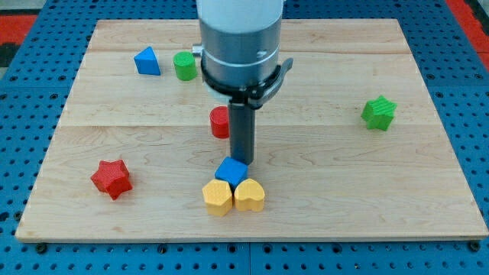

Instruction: Place the red circle and the blue cube in a vertical line

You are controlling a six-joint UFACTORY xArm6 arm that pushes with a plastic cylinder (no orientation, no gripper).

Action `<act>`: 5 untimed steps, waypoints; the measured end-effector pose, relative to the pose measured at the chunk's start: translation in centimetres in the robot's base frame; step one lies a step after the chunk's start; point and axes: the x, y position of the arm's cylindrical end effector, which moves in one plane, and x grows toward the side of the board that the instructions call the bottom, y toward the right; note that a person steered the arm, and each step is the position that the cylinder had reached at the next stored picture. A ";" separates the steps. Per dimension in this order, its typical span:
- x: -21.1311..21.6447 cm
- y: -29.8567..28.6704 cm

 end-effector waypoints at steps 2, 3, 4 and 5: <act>-10.4 4.3; -21.3 3.5; -30.5 -5.5; -27.1 -16.5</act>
